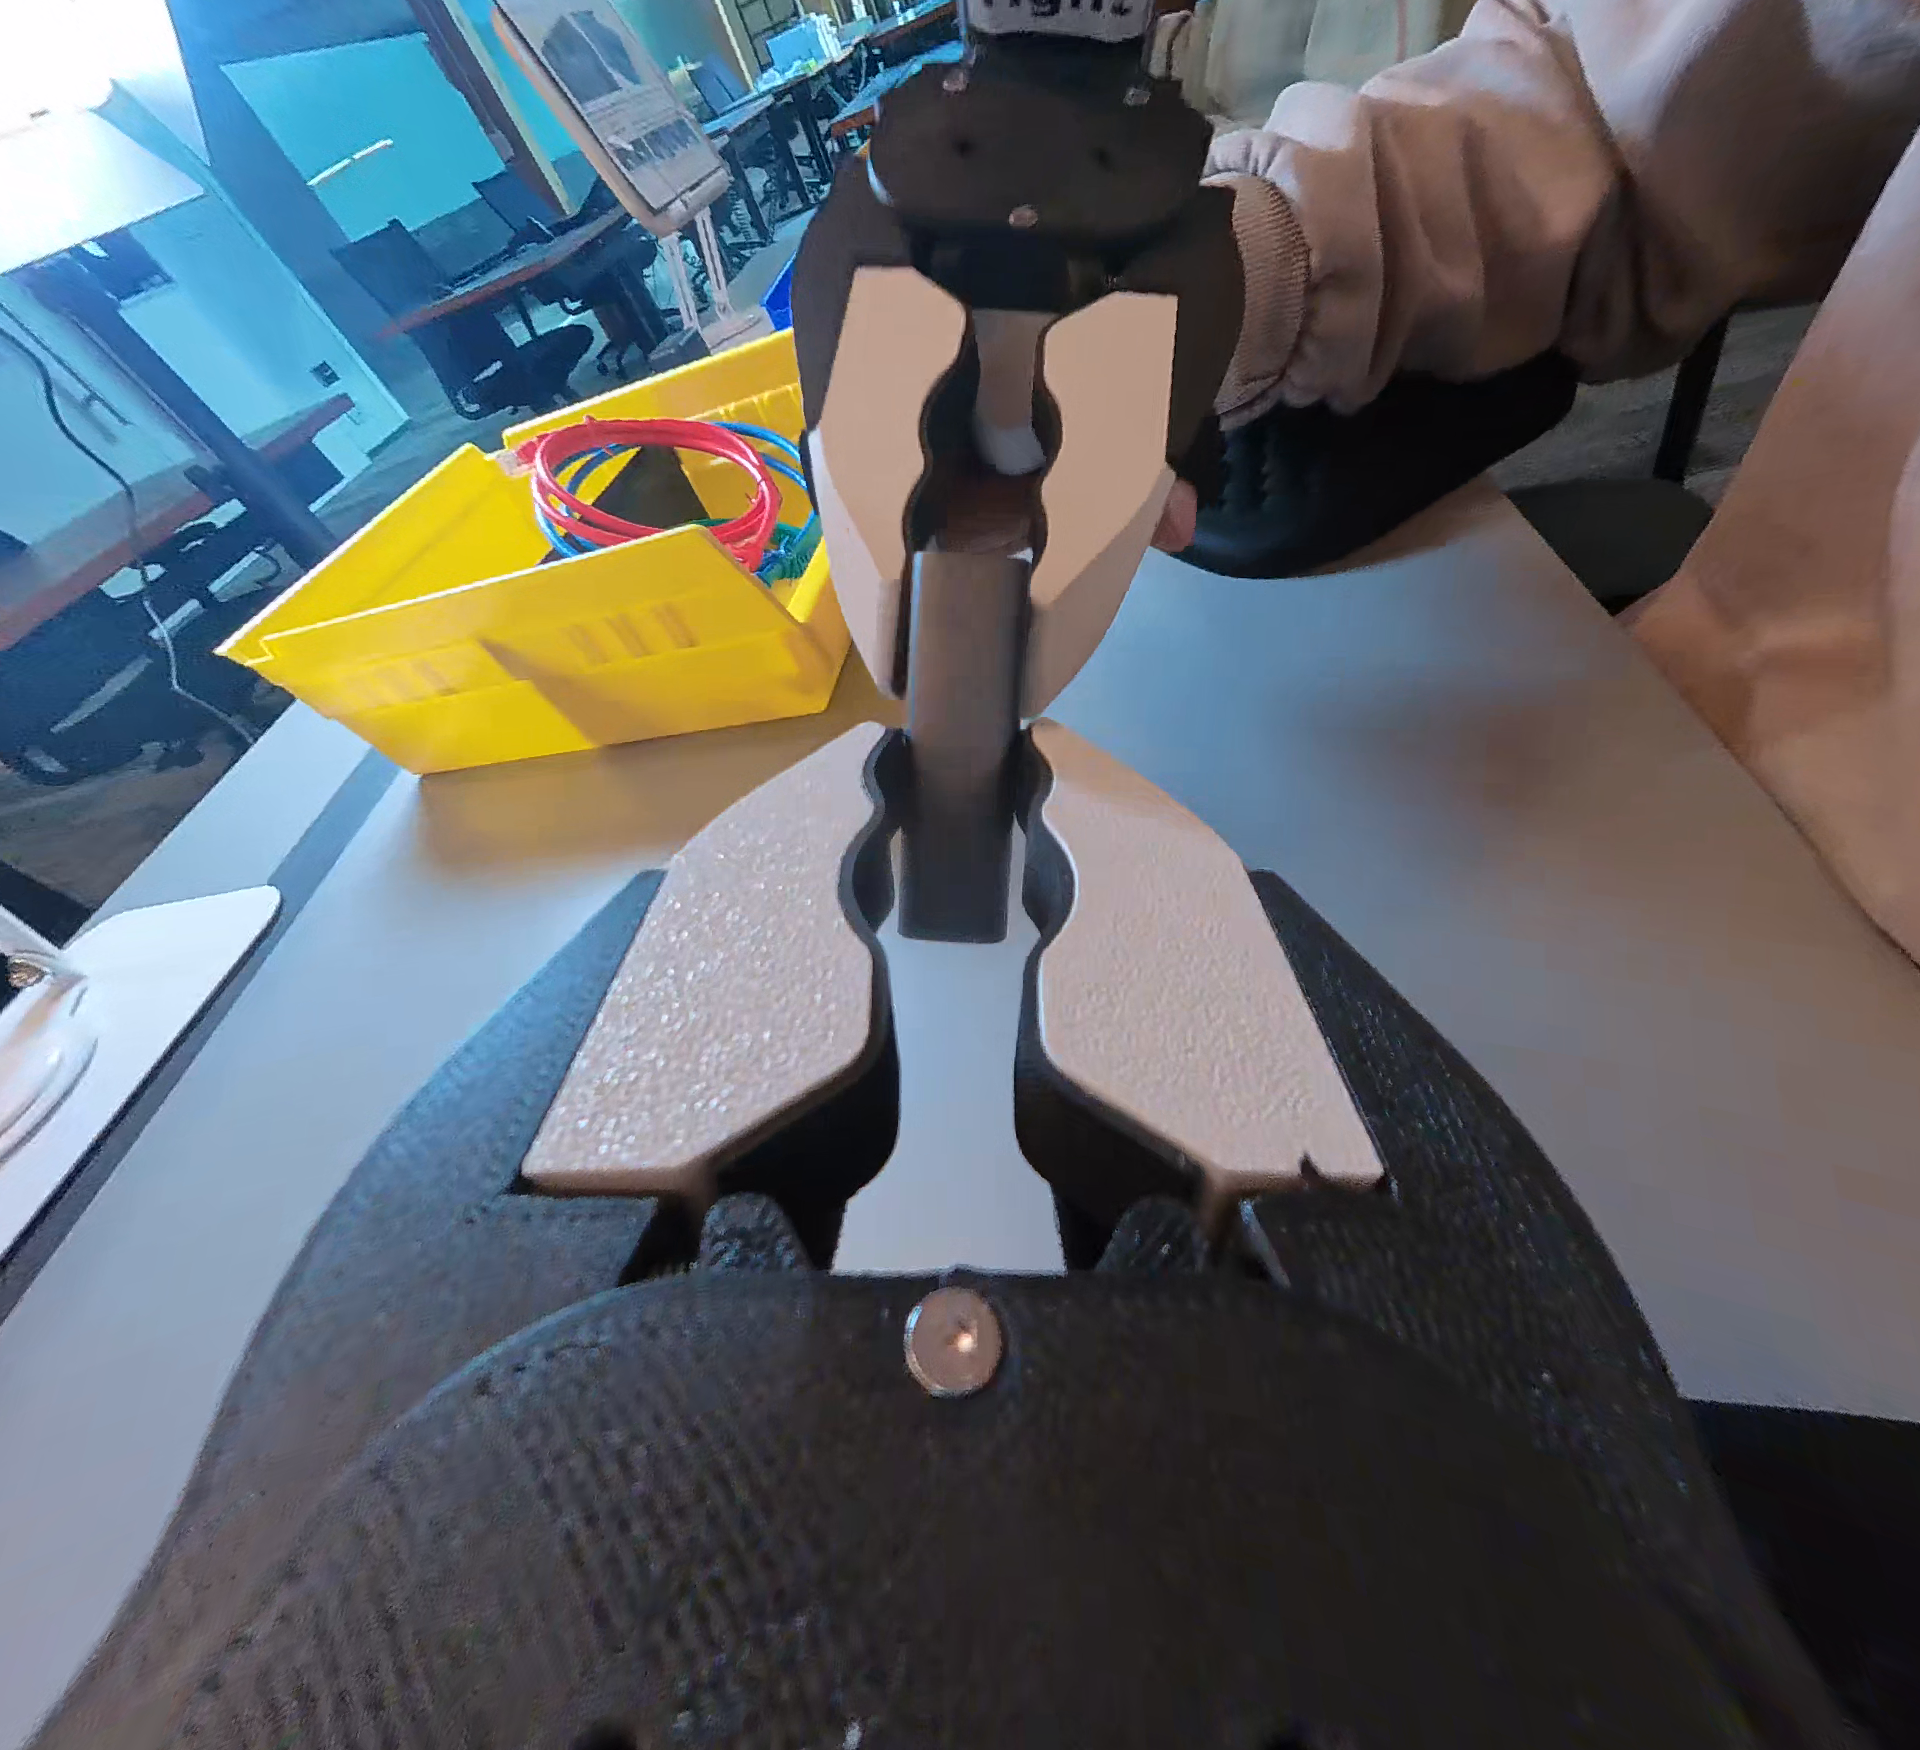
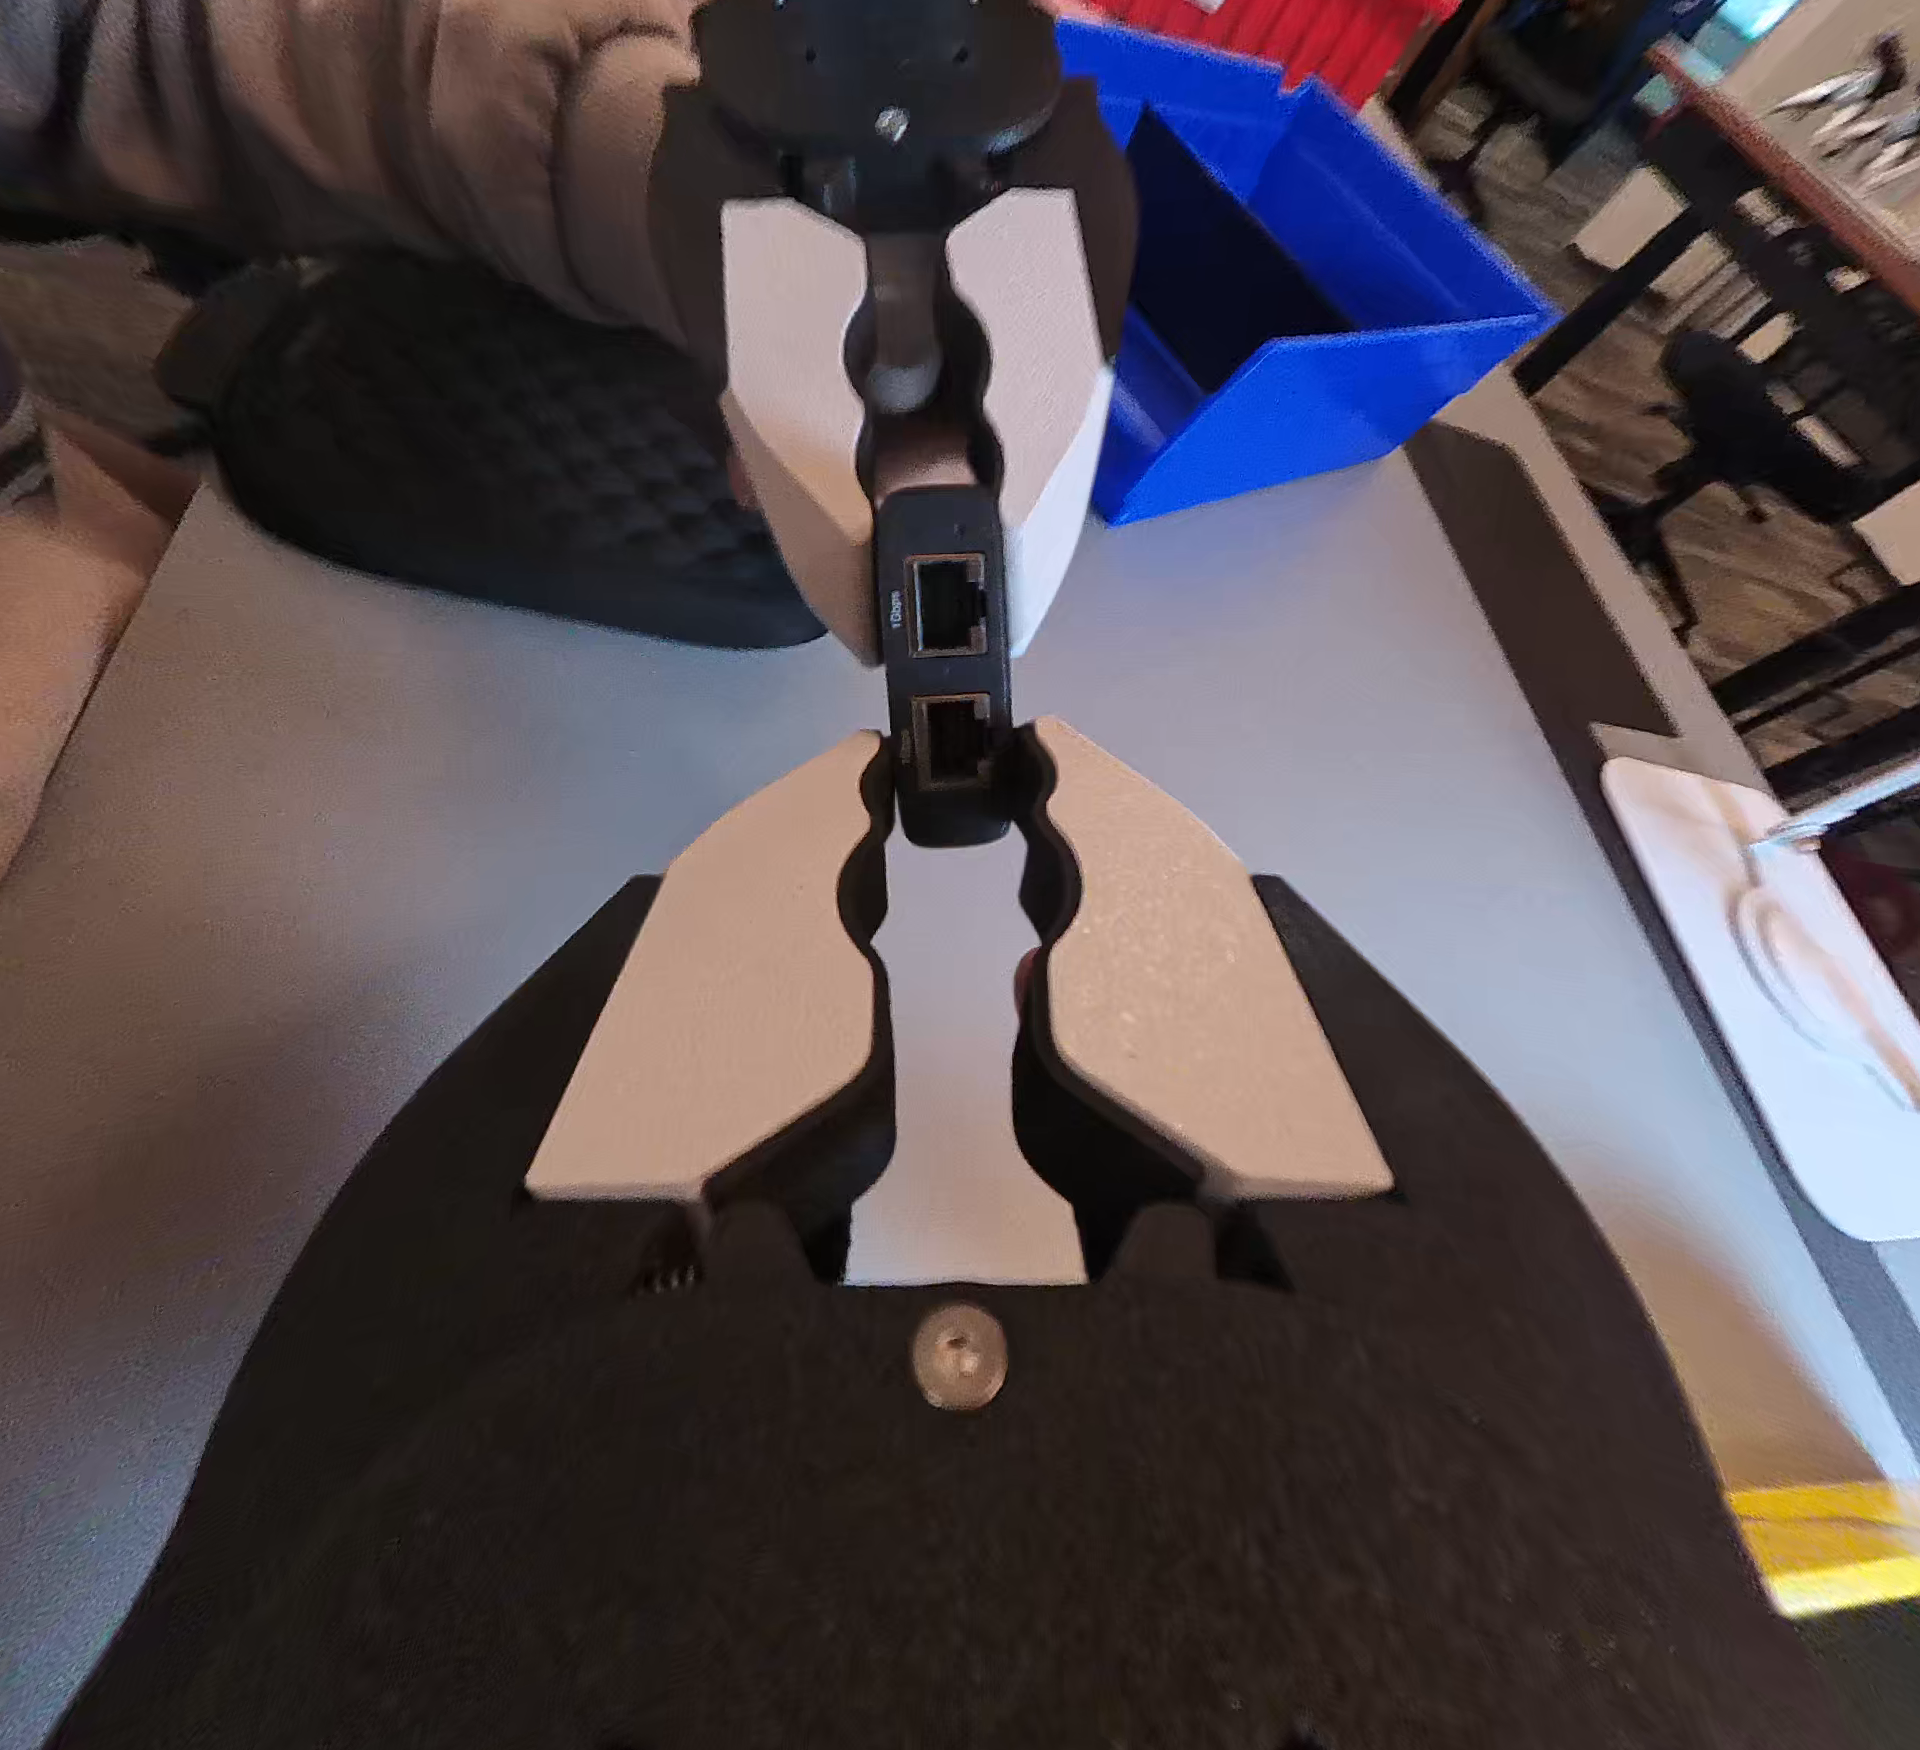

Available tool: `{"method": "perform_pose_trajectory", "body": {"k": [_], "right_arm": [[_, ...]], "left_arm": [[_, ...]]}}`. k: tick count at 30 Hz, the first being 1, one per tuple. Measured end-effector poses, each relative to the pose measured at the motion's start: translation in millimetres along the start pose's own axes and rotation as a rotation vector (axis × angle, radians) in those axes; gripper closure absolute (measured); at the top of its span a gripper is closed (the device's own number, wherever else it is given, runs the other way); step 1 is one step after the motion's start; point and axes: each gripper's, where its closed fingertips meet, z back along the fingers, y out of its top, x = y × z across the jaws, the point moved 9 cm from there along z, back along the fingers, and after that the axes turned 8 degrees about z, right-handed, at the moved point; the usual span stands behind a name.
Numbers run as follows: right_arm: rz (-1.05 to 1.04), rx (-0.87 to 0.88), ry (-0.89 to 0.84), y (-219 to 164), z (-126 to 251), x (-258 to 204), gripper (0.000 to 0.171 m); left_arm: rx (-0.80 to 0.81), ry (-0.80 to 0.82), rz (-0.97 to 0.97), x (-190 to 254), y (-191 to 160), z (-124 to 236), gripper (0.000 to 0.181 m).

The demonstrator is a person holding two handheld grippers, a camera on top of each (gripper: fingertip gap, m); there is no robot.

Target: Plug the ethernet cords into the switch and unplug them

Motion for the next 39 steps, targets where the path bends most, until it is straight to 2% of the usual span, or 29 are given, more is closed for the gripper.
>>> {"method": "perform_pose_trajectory", "body": {"k": [5,7,9,12,15,17,20,23,28,31,33,35,39], "right_arm": [[0.095,-0.052,0.012,9.3,3.1,2.1,0.150],[0.115,-0.083,0.019,15.0,10.7,11.3,0.151],[0.122,-0.134,-0.009,19.3,29.7,37.0,0.150],[0.133,-0.358,-0.228,6.8,72.4,110.3,0.150],[0.159,-0.744,-0.410,-39.7,110.7,191.1,0.149],[0.163,-0.960,-0.448,-82.5,121.8,231.1,0.149],[0.044,-1.144,-0.368,-147.3,112.9,261.6,0.149],[-0.093,-1.255,-0.206,-191.6,88.1,267.3,0.149],[-0.271,-1.358,-0.064,-223.2,63.6,273.3,0.150],[-0.380,-1.323,-0.018,-222.2,56.3,277.8,0.145],[-0.482,-1.299,0.077,-222.2,52.5,273.6,0.132],[-0.540,-1.247,0.157,-218.8,49.6,269.7,0.130],[-0.577,-1.129,0.126,-204.0,50.2,275.5,0.125]], "left_arm": [[0.004,0.017,-0.018,1.8,1.8,-0.4,0.160],[0.020,0.082,-0.001,-2.8,4.5,-0.5,0.160],[0.045,0.160,0.039,-14.1,3.7,6.9,0.154],[0.069,0.174,0.125,-25.5,-5.4,21.6,0.163],[0.057,0.189,0.139,-29.5,-13.9,23.4,0.164],[0.038,0.182,0.137,-28.6,-18.0,18.8,0.164],[-0.002,0.176,0.126,-24.9,-26.1,11.7,0.164],[-0.032,0.162,0.125,-22.1,-32.5,6.4,0.165],[-0.047,0.144,0.131,-21.6,-36.5,4.1,0.165],[-0.052,0.131,0.129,-19.9,-37.3,3.2,0.165],[-0.058,0.128,0.121,-18.7,-37.7,2.3,0.165],[-0.064,0.126,0.115,-17.9,-37.9,1.5,0.165],[-0.071,0.131,0.106,-17.7,-38.3,1.0,0.165]]}}
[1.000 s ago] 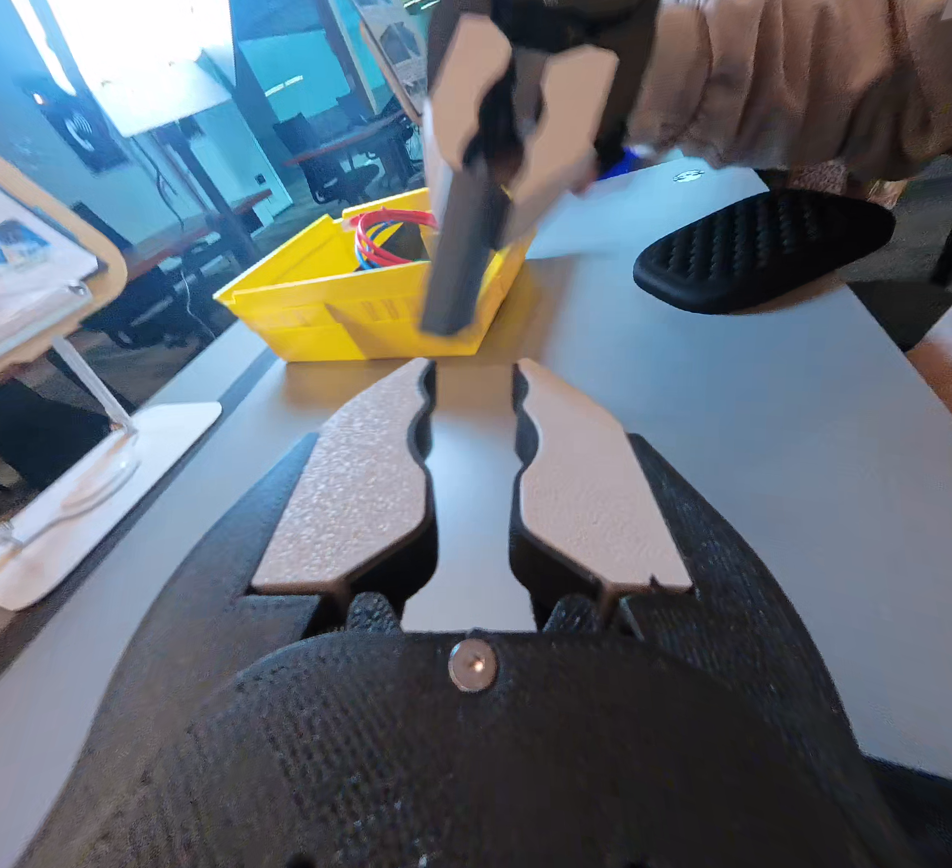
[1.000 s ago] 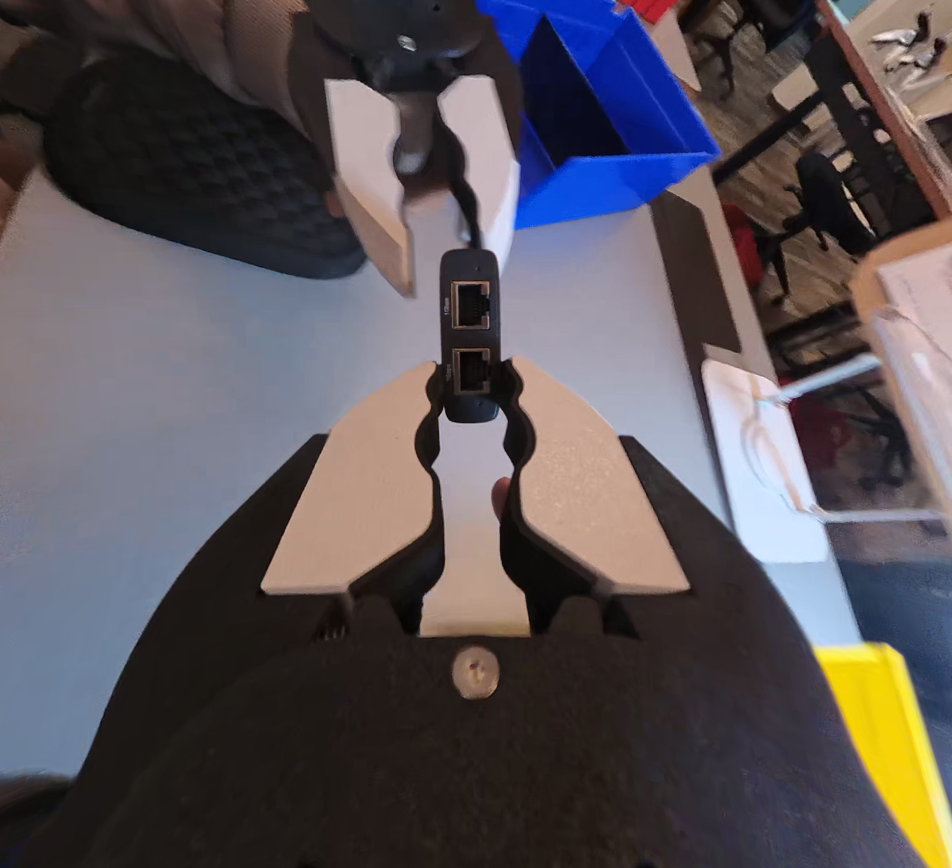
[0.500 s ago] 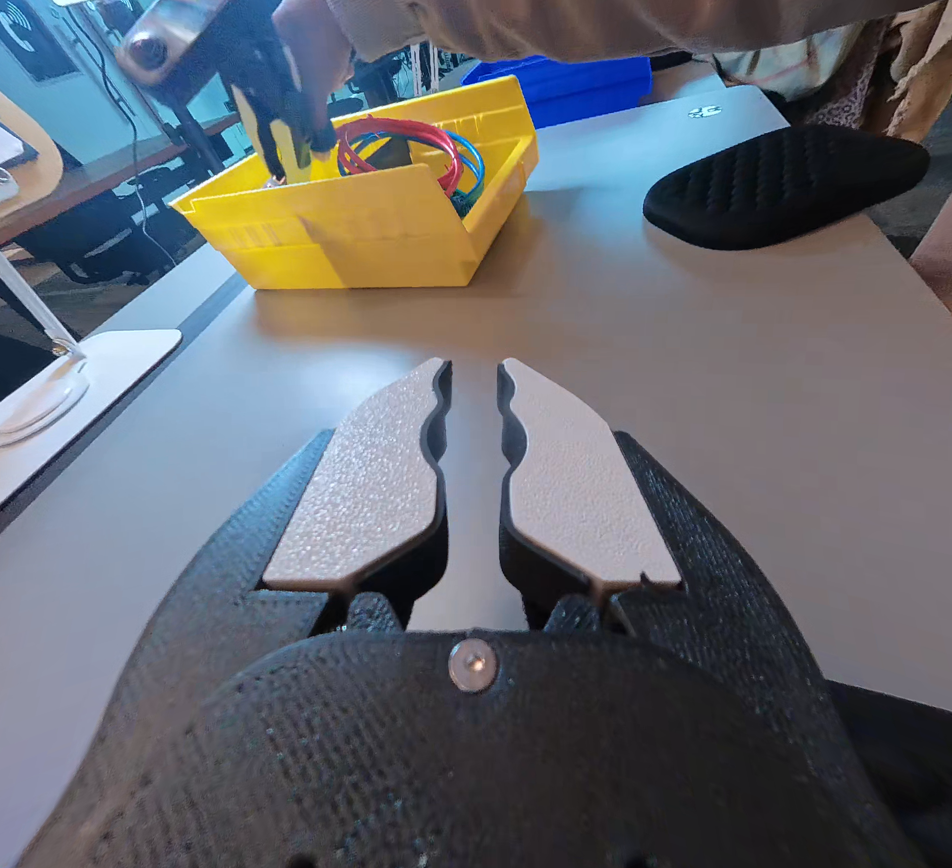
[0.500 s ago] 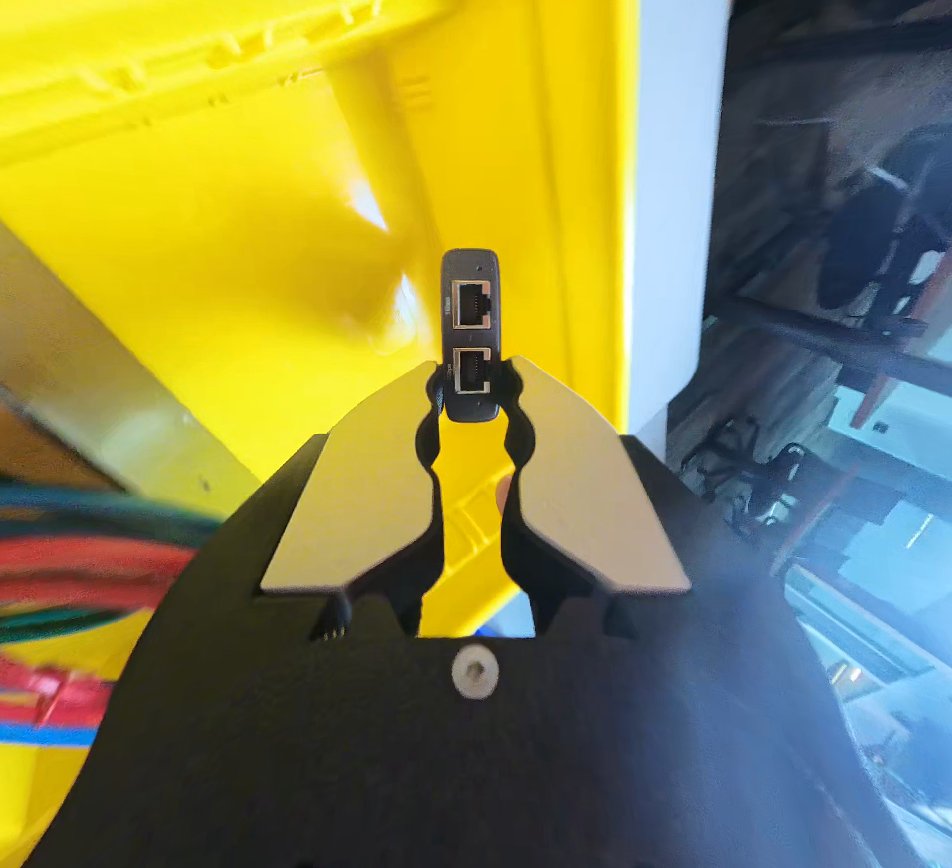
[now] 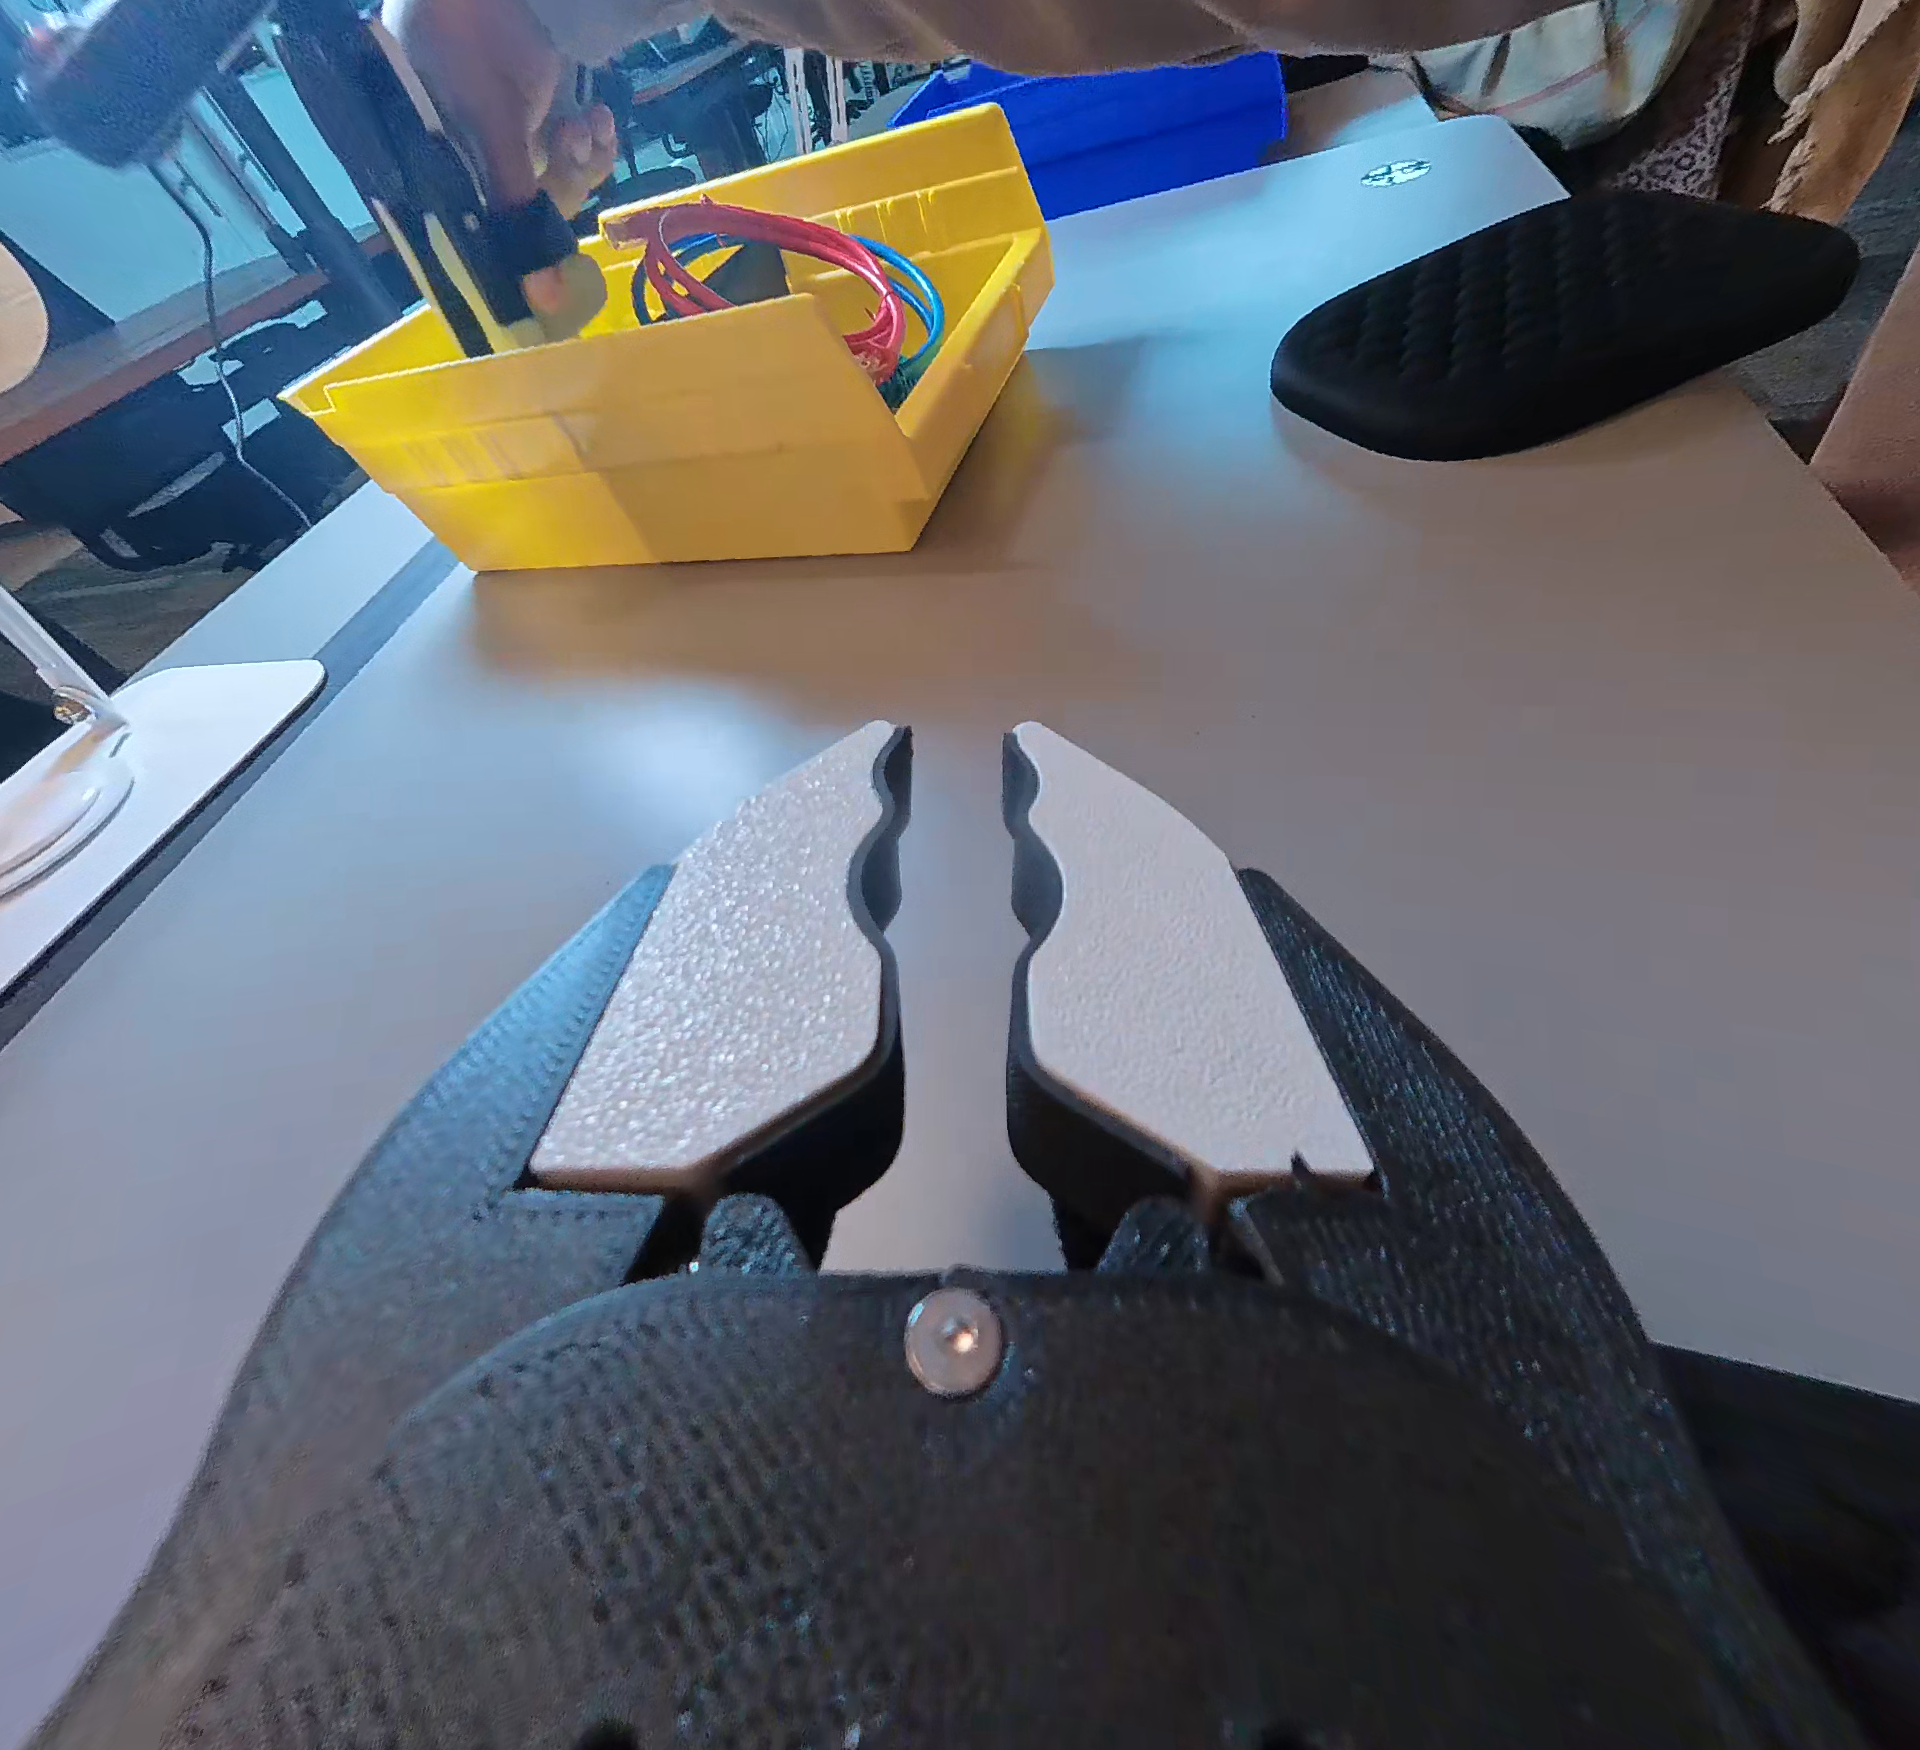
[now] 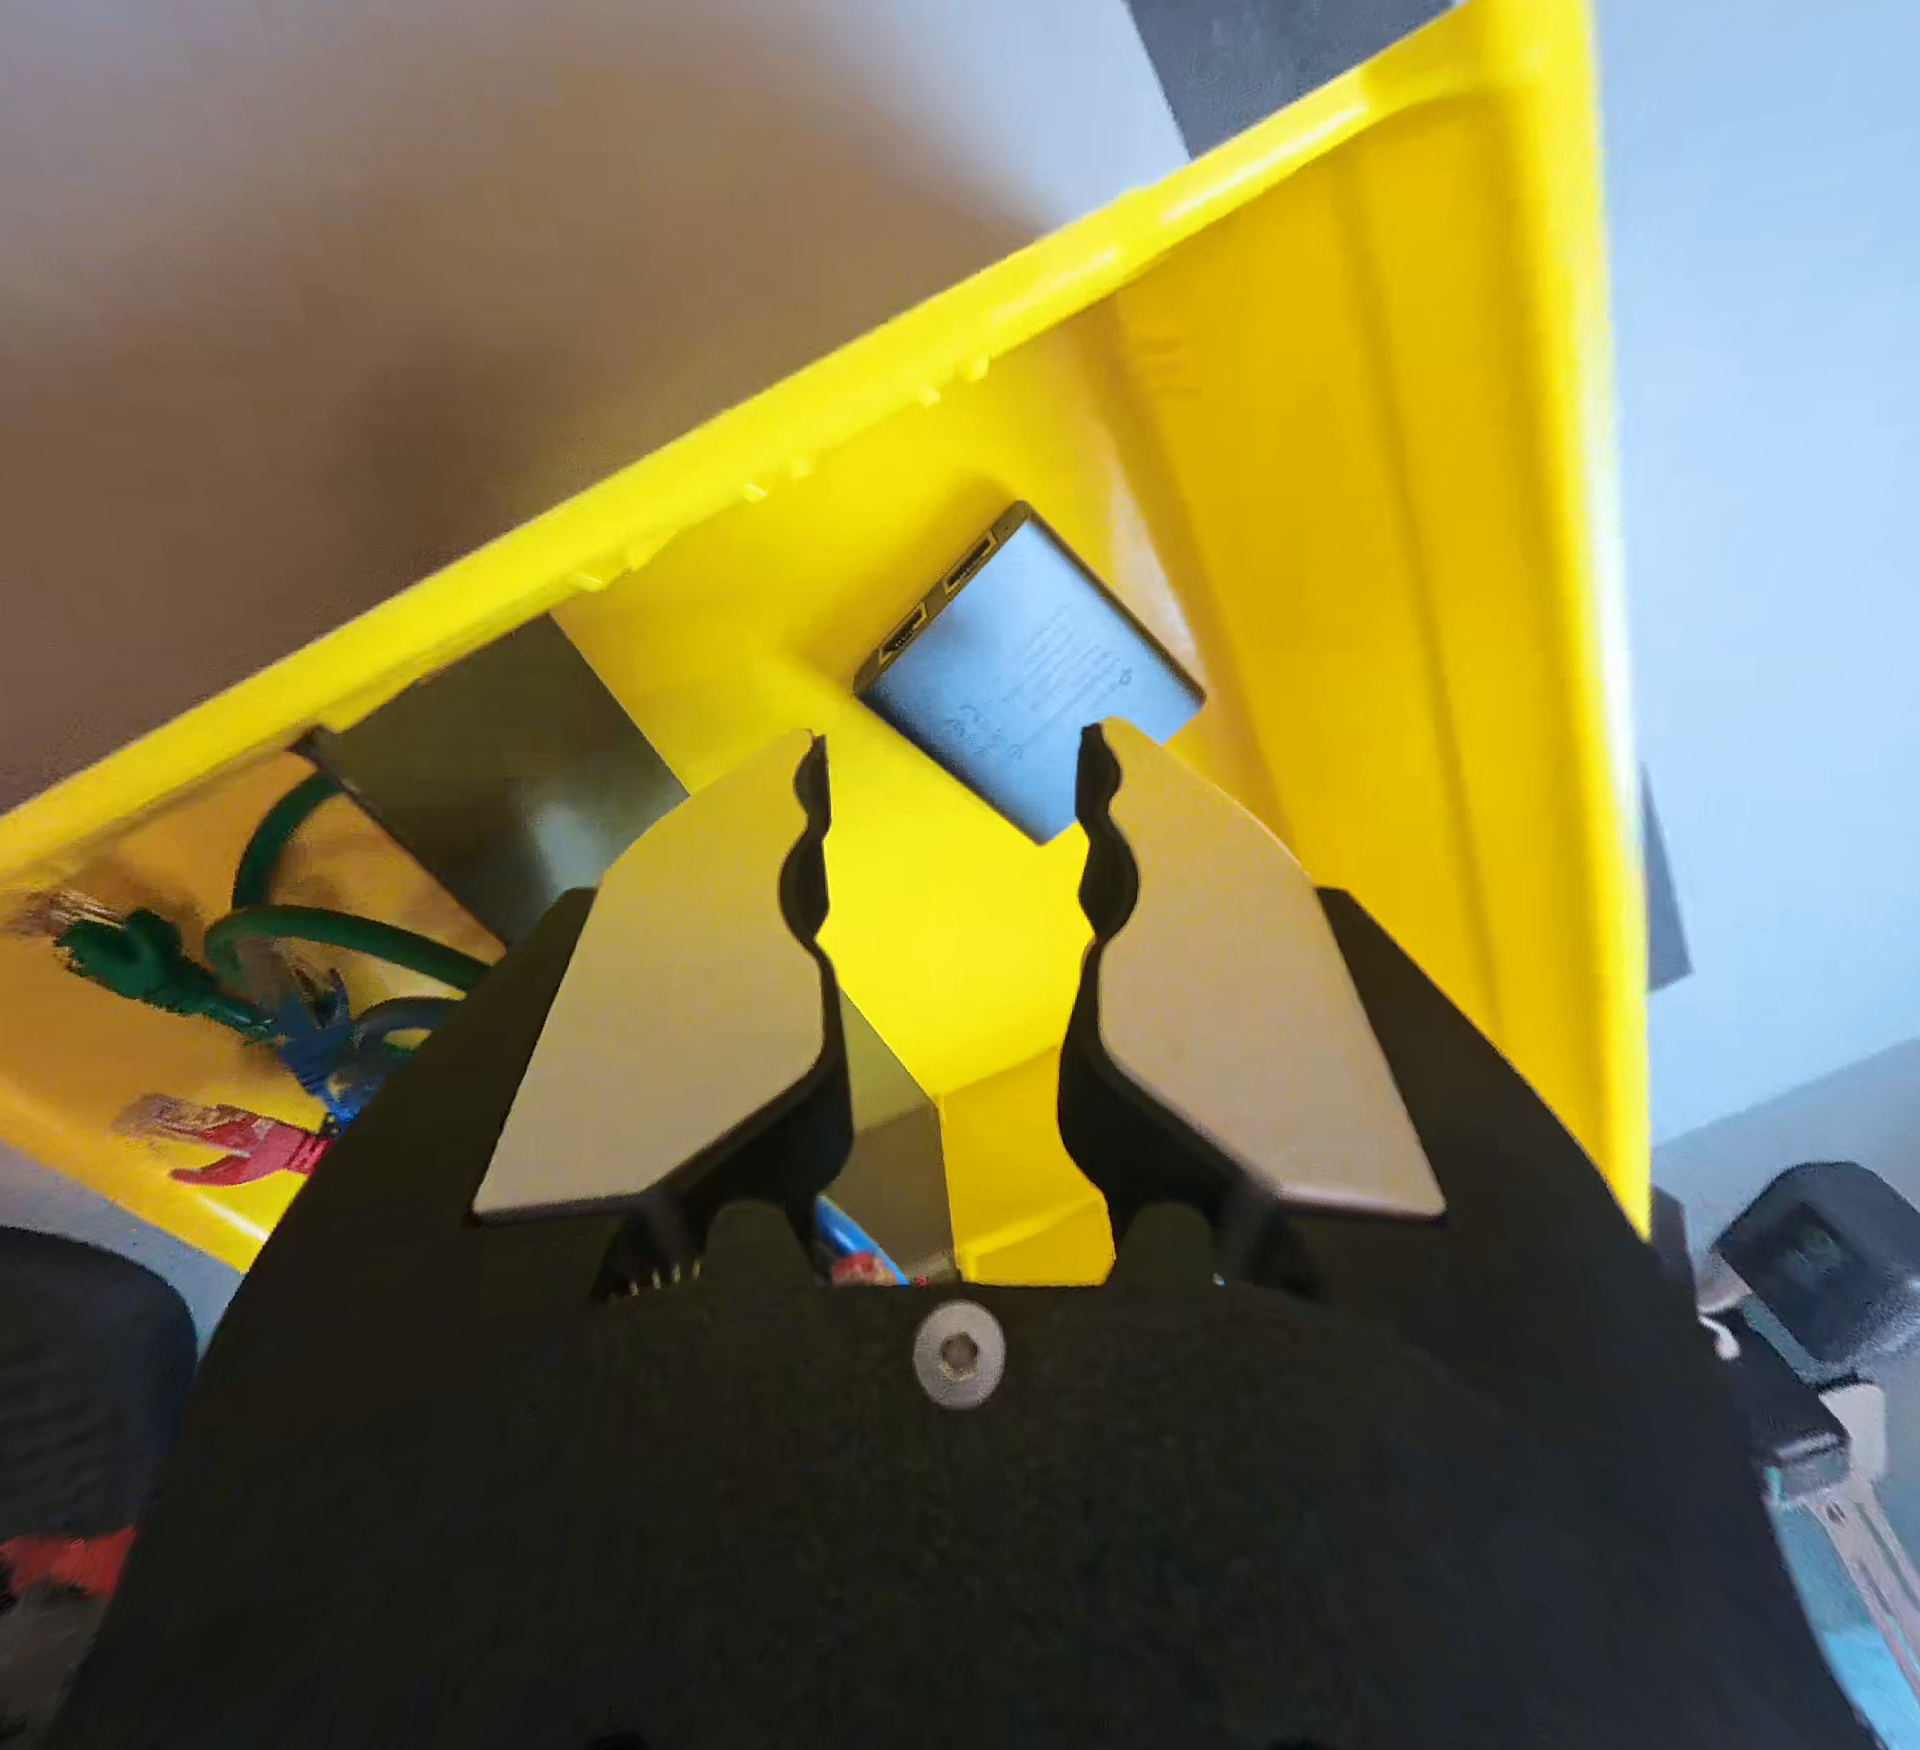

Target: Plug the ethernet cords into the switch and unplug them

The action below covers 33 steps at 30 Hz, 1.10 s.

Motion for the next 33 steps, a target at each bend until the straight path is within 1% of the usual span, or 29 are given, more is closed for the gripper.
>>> {"method": "perform_pose_trajectory", "body": {"k": [3,6,9,12,14,15,19,20,22,24,27,28,29,30,31,33], "right_arm": [[0.012,0.132,-0.115,2.0,30.2,0.3,0.125],[0.029,0.345,-0.276,1.3,73.1,-14.0,0.126],[0.069,0.542,-0.381,-12.4,109.9,-50.7,0.127],[0.121,0.618,-0.420,-40.6,122.9,-96.9,0.127],[0.146,0.591,-0.381,-64.7,115.0,-128.0,0.126],[0.167,0.562,-0.358,-77.4,106.2,-143.4,0.126],[0.225,0.432,-0.342,-123.3,59.9,-189.2,0.124],[0.218,0.417,-0.338,-131.3,50.4,-195.8,0.124],[0.210,0.370,-0.331,-143.8,33.6,-204.2,0.120],[0.216,0.303,-0.360,-150.3,19.9,-206.7,0.116],[0.254,0.205,-0.403,-151.2,1.3,-201.6,0.118],[0.268,0.169,-0.415,-150.4,-5.2,-198.5,0.122],[0.301,0.143,-0.425,-149.6,-11.3,-196.8,0.127],[0.342,0.139,-0.412,-148.1,-15.4,-197.9,0.136],[0.372,0.154,-0.425,-146.0,-17.1,-199.6,0.140],[0.425,0.189,-0.439,-142.4,-17.3,-205.8,0.141]], "left_arm": [[-0.002,0.012,-0.004,-0.6,0.2,0.3,0.165],[-0.007,0.030,-0.012,-1.2,0.9,0.9,0.165],[-0.030,0.070,-0.033,-4.8,3.3,5.0,0.165],[-0.063,0.187,-0.076,-18.1,14.0,23.2,0.161],[-0.137,0.273,-0.069,-31.5,22.2,45.7,0.152],[-0.203,0.321,-0.066,-38.3,23.5,59.8,0.149],[-0.491,0.557,-0.047,-59.3,9.7,120.6,0.140],[-0.558,0.584,-0.012,-62.1,3.6,131.8,0.136],[-0.709,0.590,0.080,-64.6,-11.5,146.5,0.135],[-0.860,0.583,0.114,-66.3,-28.0,152.4,0.135],[-1.055,0.557,0.124,-73.6,-51.7,151.6,0.134],[-1.091,0.554,0.112,-76.9,-56.1,150.3,0.134],[-1.101,0.530,0.106,-78.8,-57.6,147.8,0.142],[-1.112,0.494,0.100,-79.2,-58.3,145.0,0.152],[-1.123,0.481,0.077,-79.9,-58.2,142.3,0.152],[-1.116,0.476,0.029,-79.1,-56.5,134.8,0.152]]}}
